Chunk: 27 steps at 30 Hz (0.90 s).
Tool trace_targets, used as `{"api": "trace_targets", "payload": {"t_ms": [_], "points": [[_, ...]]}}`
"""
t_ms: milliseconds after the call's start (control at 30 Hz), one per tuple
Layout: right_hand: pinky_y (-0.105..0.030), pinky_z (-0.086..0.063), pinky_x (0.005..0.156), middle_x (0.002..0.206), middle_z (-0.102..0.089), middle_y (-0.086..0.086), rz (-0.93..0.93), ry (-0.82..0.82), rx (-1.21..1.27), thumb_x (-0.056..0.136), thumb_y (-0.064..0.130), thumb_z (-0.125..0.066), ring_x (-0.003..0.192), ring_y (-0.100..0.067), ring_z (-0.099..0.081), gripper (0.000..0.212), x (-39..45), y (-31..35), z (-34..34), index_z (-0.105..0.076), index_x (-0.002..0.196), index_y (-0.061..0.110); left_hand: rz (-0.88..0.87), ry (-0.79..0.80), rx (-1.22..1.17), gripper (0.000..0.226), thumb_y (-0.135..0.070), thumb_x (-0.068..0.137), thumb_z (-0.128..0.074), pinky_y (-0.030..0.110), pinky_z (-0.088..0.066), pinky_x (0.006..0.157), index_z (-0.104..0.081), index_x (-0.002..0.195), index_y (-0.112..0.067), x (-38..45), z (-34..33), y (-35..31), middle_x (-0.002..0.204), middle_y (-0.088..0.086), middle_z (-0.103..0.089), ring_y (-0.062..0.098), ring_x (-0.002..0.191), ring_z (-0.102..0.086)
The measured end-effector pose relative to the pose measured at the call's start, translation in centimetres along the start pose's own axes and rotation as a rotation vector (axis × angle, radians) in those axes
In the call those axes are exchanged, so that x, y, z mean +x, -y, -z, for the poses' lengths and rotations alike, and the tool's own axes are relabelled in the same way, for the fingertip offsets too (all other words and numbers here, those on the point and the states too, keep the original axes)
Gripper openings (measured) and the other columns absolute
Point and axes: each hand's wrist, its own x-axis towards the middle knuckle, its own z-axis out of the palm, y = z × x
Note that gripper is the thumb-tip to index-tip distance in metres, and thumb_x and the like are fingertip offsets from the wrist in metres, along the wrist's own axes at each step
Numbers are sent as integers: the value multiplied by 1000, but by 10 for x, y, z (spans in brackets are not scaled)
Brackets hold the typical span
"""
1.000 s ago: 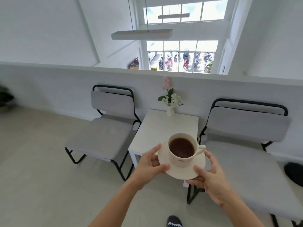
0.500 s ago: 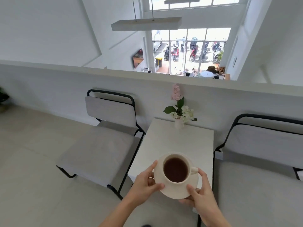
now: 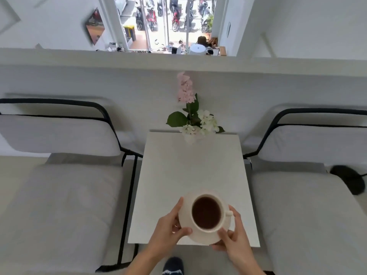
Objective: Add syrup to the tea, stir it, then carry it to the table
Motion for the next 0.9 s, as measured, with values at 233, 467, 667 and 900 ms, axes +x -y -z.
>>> {"api": "trace_targets", "payload": {"t_ms": [233,467,667,900], "points": [[-49,-63,75,76,-79,-15,-111,-55,-61,98,14,-64,61,-30,-74,69,88,-66,-21,-28,150,40,99,45,18,92,-21,88,-79,28,-59,89,-17,153,-40,72,1,88,110,7,-72,22,98,-70],[-33,-63,68,75,-75,-15,-127,-52,-45,100,7,-58,63,-28,-75,65,158,-123,-31,-28,150,37,128,61,131,96,-14,89,-79,11,-54,82,-15,159,-26,129,-8,158,108,9,-73,21,97,-70],[-28,-61,63,70,-71,-12,-119,-63,-70,99,7,-59,57,-20,-71,66,194,-148,-33,-29,151,36,126,53,167,94,-10,88,-79,4,-49,79,-20,159,-23,159,-14,186,99,7,-72,12,89,-68],[-25,-60,60,68,-75,-6,-86,-79,-107,99,8,-61,56,-20,-73,65,210,-154,-34,-30,150,35,141,57,208,95,-10,85,-82,1,-46,76,-23,159,-21,176,-11,190,88,1,-68,-1,79,-64]]}}
